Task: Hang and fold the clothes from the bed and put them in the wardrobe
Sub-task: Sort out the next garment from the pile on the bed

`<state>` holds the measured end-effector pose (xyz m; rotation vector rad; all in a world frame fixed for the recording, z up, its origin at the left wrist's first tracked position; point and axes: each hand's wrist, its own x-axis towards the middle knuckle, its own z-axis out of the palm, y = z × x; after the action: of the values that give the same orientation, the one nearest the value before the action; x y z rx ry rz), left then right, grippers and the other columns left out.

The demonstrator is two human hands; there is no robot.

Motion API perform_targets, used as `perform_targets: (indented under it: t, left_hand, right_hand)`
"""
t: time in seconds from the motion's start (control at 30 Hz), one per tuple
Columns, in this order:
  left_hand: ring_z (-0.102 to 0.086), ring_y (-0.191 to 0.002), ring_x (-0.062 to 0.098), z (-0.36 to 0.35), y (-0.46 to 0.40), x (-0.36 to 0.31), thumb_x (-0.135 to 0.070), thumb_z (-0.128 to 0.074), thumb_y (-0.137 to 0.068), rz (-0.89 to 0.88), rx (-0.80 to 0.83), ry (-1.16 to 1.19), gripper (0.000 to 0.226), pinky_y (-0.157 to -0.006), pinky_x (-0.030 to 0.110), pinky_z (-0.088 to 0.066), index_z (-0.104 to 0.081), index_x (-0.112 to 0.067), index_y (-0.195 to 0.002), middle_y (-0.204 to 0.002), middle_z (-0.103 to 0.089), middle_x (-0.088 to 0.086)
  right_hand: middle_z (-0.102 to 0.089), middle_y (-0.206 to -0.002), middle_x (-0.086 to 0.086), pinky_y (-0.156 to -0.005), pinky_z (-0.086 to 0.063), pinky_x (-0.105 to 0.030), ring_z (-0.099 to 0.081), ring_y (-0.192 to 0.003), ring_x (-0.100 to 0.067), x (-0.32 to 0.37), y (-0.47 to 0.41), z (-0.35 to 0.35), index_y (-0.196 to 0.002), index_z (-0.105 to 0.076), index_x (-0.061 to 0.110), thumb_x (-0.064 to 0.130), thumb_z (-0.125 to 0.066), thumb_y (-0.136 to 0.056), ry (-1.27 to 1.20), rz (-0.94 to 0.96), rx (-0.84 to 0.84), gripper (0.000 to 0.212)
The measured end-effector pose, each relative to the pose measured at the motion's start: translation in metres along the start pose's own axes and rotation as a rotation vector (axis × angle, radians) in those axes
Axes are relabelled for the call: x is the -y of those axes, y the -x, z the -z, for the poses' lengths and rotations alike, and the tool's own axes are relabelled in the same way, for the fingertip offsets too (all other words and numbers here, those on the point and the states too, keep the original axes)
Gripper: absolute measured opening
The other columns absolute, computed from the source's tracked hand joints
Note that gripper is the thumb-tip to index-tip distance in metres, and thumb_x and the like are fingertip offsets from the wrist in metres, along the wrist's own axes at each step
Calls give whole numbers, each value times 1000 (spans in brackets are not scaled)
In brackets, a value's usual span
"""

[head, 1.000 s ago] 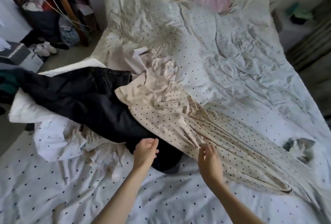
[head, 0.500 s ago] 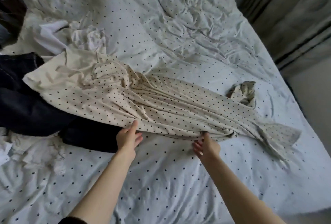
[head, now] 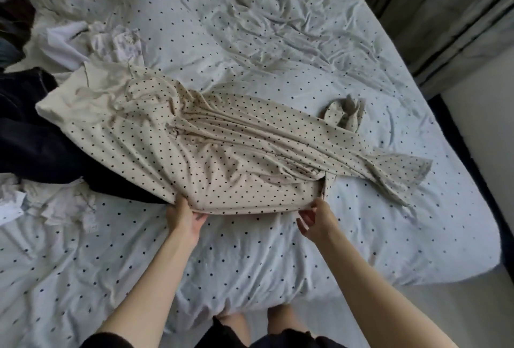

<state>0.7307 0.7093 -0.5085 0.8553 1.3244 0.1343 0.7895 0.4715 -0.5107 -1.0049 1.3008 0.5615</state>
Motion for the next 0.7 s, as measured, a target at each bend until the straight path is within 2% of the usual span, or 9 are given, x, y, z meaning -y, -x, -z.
perform_targets:
  t: [0.07,0.17,0.23,0.33,0.4,0.47,0.6,0.7]
  left_hand:
    - [-60,-88,24,5,3,2,-31,-42,-101,-45,-7,-29,33,-71,38,-50,-52,-7,-121,-113,-59,12]
    - [-61,-88,24,13,5,1,-34,-40,-100,-112,-1,-68,27,-75,38,-50,-53,-11,-109,-108,-60,11]
    - [-61,-89,24,16,4,0,-35,-41,-100,-137,-4,-96,26,-72,36,-51,-51,-13,-108,-105,-60,9]
    - [-58,-89,22,27,2,5,-33,-38,-101,-183,-34,-203,23,-63,32,-51,-49,-13,-106,-104,-58,6]
    - [-56,-93,24,31,-5,3,-31,-36,-101,-245,-51,-348,24,-73,37,-53,-48,-10,-103,-110,-56,9]
    - [-55,-94,25,39,-9,-4,-31,-37,-101,-273,-36,-387,24,-79,39,-51,-47,-9,-101,-111,-55,11]
    - [-55,-95,26,42,-9,-5,-34,-39,-100,-252,-32,-344,26,-78,38,-50,-47,-9,-101,-107,-54,8]
    - [-56,-95,26,43,0,7,-28,-39,-101,-152,13,-154,19,-81,41,-50,-47,-10,-104,-106,-55,10]
  right_hand:
    - [-47,-57,-3,-67,-45,-30,-44,-58,-15,9,1,0,-69,-38,13,7,-41,-90,-138,-40,92,21]
    - [-53,-81,-3,-79,-44,-33,-53,-75,-19,26,2,-3,-79,-44,12,11,-48,-90,-251,-37,205,12]
    - [-54,-87,-4,-76,-43,-34,-53,-80,-20,29,6,-4,-83,-48,12,16,-54,-89,-234,-25,218,9]
    - [-53,-79,-1,-63,-43,-30,-52,-70,-14,10,9,8,-87,-52,14,18,-60,-85,-105,4,90,9]
    - [-54,-75,0,-60,-45,-28,-53,-65,-12,-1,7,23,-96,-53,15,17,-61,-84,-71,13,-24,14]
    - [-54,-74,-1,-58,-46,-27,-54,-63,-13,-16,7,42,-103,-52,14,14,-57,-87,-111,52,-107,16]
    - [-50,-78,-1,-67,-45,-28,-52,-65,-14,-27,2,55,-108,-48,15,10,-48,-91,-215,97,-163,18]
    - [-51,-79,-2,-66,-46,-28,-51,-66,-14,-30,-2,52,-110,-51,16,3,-40,-90,-288,138,-189,26]
